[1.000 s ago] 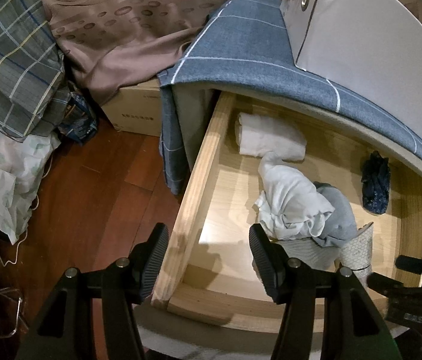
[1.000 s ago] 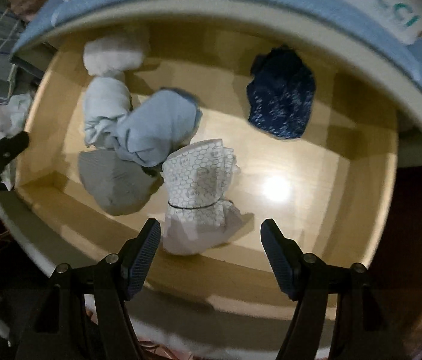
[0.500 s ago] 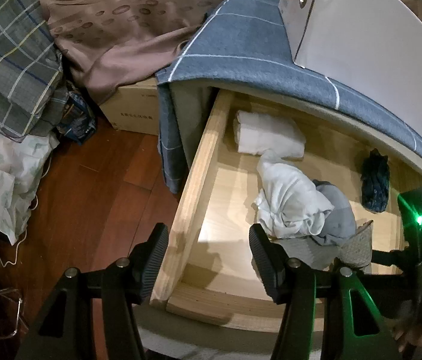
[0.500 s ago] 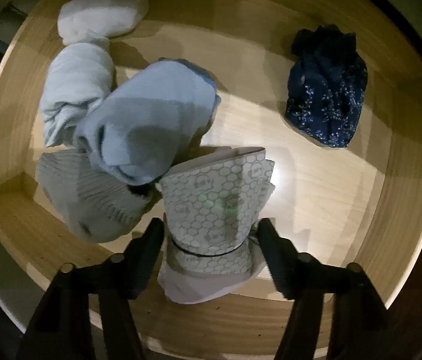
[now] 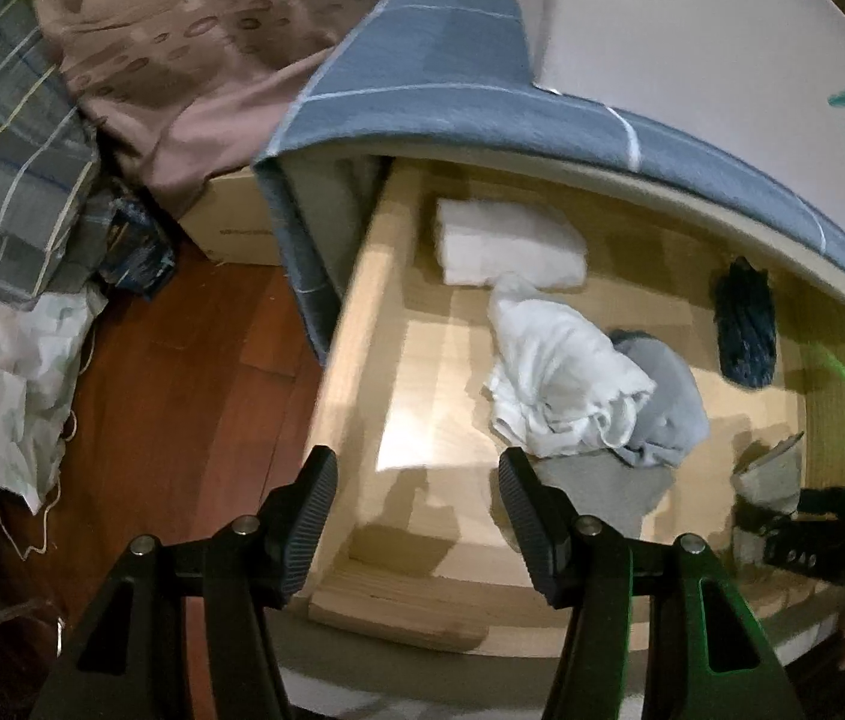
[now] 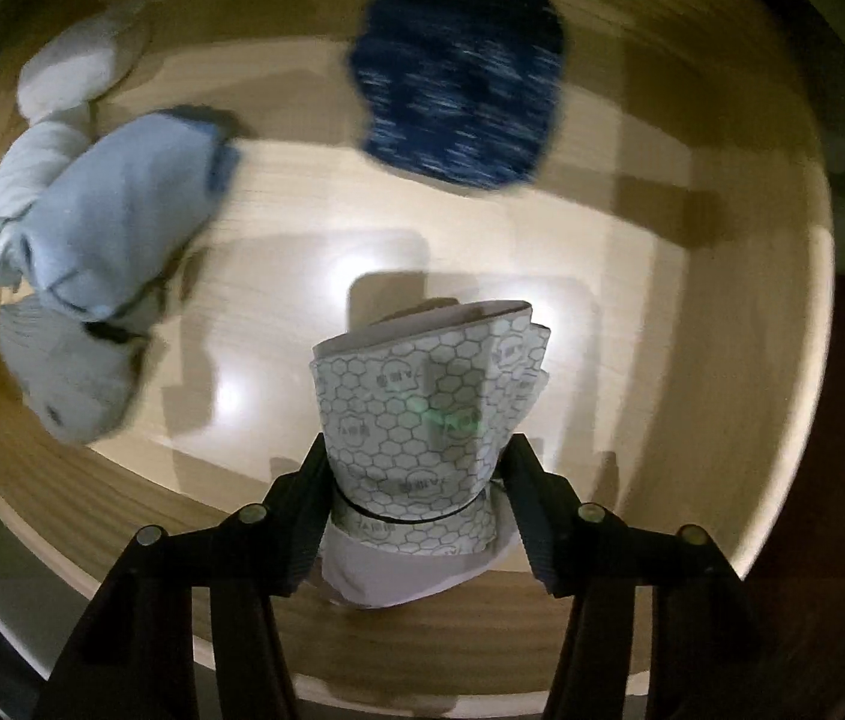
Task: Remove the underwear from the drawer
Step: 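Reach the left tool into the drawer and grasp the gray ribbed underwear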
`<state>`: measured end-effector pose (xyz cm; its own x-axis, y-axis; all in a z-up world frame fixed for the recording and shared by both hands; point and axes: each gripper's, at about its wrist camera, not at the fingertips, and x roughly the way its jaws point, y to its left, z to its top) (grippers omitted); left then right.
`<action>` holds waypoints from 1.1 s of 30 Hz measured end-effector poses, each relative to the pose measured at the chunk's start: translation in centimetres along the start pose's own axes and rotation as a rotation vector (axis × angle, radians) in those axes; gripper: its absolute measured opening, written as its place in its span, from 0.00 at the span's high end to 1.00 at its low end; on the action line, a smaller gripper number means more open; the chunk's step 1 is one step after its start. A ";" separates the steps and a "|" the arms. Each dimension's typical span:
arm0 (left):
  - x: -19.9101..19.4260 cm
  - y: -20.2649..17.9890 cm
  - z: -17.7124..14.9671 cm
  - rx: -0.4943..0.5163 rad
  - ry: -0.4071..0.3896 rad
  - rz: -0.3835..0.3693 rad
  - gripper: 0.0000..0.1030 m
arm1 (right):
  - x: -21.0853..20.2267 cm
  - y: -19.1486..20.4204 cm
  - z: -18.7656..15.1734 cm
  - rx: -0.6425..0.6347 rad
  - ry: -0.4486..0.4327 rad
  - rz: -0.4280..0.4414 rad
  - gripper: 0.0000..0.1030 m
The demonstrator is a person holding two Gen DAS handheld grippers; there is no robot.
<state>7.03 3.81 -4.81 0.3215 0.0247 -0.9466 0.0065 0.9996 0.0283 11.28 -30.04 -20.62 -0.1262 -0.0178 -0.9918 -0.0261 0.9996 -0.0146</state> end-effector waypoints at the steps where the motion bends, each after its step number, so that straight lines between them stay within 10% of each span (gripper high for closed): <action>1: 0.1 -0.3 0.0 0.013 0.006 -0.004 0.44 | 0.0 -0.3 -0.1 0.007 0.001 -0.003 0.50; 23: 5.7 -5.7 0.1 0.102 0.338 -0.240 0.44 | 0.8 -1.7 -0.9 0.014 0.009 0.005 0.52; 33: 8.6 -8.4 0.8 0.101 0.429 -0.163 0.30 | 1.9 -2.5 -0.2 0.038 0.025 0.075 0.52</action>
<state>10.49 -4.36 -12.97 -0.1114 -0.1073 -0.9880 0.1239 0.9849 -0.1209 10.91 -32.61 -22.46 -0.1512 0.0569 -0.9869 0.0223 0.9983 0.0542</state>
